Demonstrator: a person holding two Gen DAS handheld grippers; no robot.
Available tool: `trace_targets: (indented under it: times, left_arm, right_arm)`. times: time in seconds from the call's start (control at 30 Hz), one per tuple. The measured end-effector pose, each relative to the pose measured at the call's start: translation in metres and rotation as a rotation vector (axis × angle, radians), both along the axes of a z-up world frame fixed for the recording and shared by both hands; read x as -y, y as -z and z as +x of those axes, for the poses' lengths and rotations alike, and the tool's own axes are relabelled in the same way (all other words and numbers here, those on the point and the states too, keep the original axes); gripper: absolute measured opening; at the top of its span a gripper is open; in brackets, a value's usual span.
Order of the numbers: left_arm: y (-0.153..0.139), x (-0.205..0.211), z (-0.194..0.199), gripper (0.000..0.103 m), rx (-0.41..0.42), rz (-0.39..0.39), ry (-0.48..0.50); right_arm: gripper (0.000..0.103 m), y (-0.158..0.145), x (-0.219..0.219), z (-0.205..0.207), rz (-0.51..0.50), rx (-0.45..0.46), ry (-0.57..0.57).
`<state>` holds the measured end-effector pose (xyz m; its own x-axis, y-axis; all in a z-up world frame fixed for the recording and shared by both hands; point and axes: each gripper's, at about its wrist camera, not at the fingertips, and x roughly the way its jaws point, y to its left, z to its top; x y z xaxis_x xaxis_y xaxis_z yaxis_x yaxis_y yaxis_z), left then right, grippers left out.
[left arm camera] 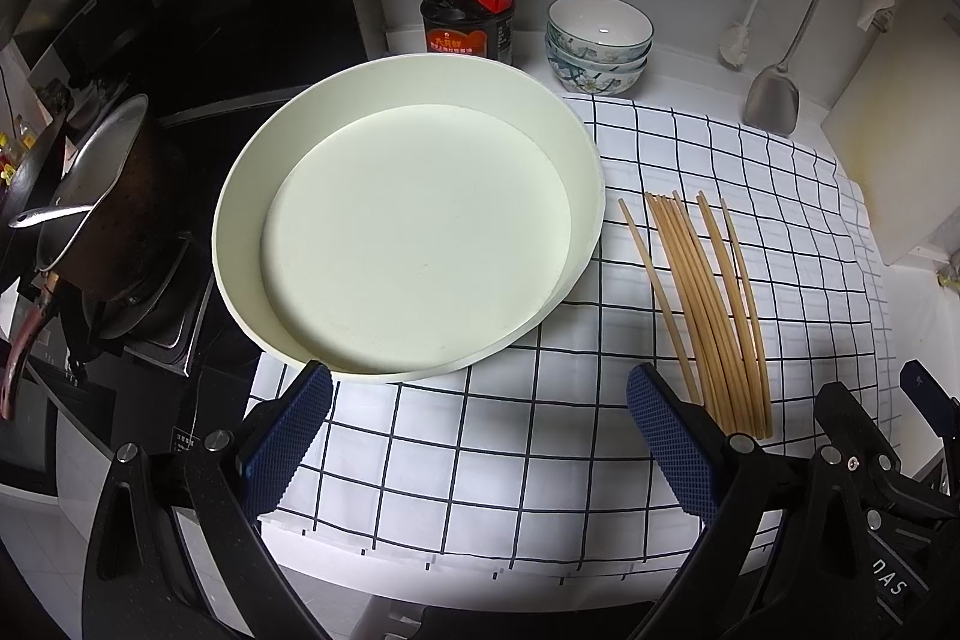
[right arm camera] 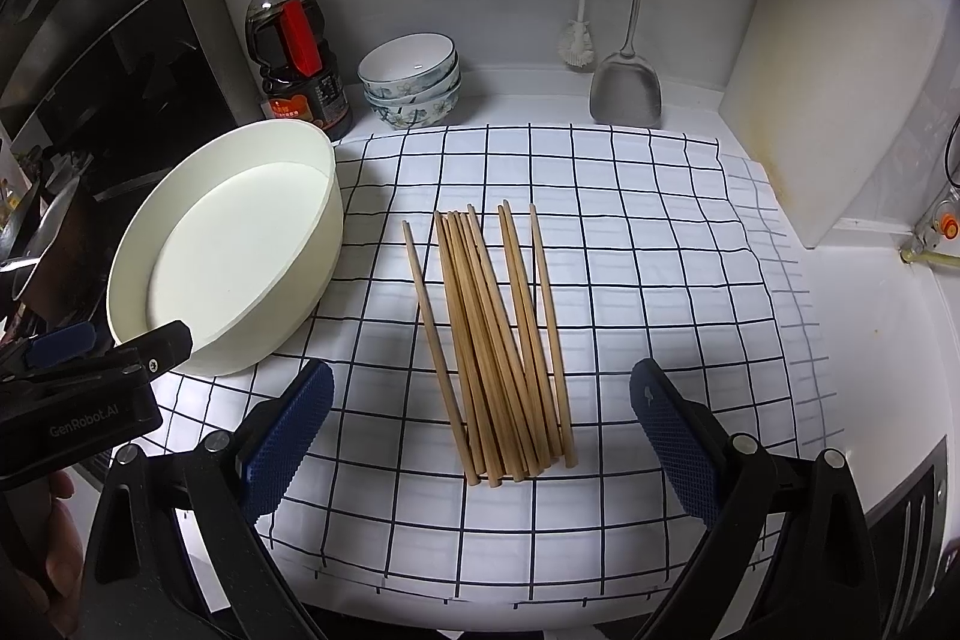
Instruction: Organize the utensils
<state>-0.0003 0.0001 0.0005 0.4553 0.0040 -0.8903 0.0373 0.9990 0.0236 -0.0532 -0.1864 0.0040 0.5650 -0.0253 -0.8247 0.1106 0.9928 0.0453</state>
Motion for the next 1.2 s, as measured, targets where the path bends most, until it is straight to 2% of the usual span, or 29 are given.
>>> trace_targets:
  times: [1.2]
  left_arm:
    - [-0.0013,-0.0053,-0.0051,0.097,-0.002,-0.002,-0.001]
  right_arm:
    - [0.095,-0.0027,-0.0013,0.0012,0.001,0.002,-0.001]
